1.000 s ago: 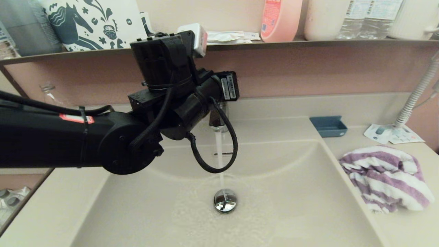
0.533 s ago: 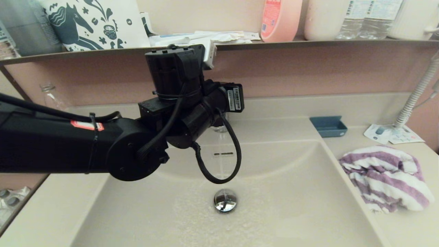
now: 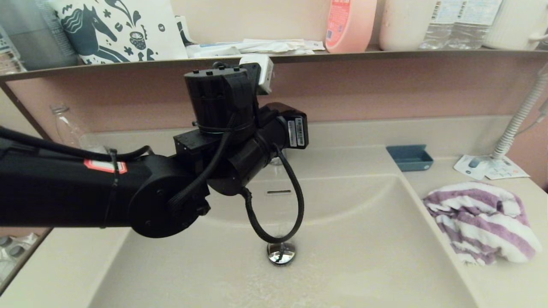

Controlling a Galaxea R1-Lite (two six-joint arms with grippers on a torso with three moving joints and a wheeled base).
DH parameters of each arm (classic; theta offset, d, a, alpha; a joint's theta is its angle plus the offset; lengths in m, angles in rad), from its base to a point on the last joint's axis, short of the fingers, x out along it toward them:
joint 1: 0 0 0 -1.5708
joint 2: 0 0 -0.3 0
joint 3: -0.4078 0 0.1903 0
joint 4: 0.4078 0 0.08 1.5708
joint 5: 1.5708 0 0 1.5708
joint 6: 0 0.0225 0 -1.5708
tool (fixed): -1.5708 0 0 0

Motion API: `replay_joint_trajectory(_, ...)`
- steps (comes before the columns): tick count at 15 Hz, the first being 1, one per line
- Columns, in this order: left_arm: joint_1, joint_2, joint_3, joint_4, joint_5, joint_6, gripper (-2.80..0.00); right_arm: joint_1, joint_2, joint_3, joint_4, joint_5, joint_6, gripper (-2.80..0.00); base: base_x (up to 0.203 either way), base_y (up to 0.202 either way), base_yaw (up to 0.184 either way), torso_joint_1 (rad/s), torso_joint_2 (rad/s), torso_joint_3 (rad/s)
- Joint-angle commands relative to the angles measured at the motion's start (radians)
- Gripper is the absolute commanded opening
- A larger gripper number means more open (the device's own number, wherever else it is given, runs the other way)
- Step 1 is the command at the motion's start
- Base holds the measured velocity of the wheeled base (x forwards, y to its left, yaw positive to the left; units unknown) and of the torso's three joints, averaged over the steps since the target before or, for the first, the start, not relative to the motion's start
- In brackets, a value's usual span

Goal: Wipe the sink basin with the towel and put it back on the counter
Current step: Turn off the faucet, then pick up the cloth

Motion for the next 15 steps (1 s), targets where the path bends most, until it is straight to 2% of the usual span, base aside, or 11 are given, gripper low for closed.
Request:
replay_joint_trajectory(1,0.005,-0.034,-0.015,-0.002,0.004,0.003,-2.80,0.000,0.000,0.000,0.000,0.000,0.000,-2.80,0.000,0.000,0.000,0.000,0.00,0.000)
replay_joint_trajectory(2,0.004,-0.041,-0.009,0.004,0.005,0.003,-2.80,0.000,0.000,0.000,0.000,0.000,0.000,-2.80,0.000,0.000,0.000,0.000,0.00,0.000)
replay_joint_trajectory(7,-0.006,-0.230,0.249,0.023,0.062,0.000,-2.80,0.000,0.000,0.000,0.000,0.000,0.000,-2.80,0.000,0.000,0.000,0.000,0.00,0.000)
replay_joint_trajectory(10,-0.004,-0.340,0.350,0.025,0.106,0.001,-2.80,0.000,0.000,0.000,0.000,0.000,0.000,-2.80,0.000,0.000,0.000,0.000,0.00,0.000)
replay_joint_trajectory(13,0.003,-0.474,0.465,0.028,0.123,0.007,-2.80,0.000,0.000,0.000,0.000,0.000,0.000,-2.80,0.000,0.000,0.000,0.000,0.00,0.000)
replay_joint_trajectory(15,0.046,-0.568,0.565,0.027,0.147,0.032,-2.80,0.000,0.000,0.000,0.000,0.000,0.000,-2.80,0.000,0.000,0.000,0.000,0.00,0.000)
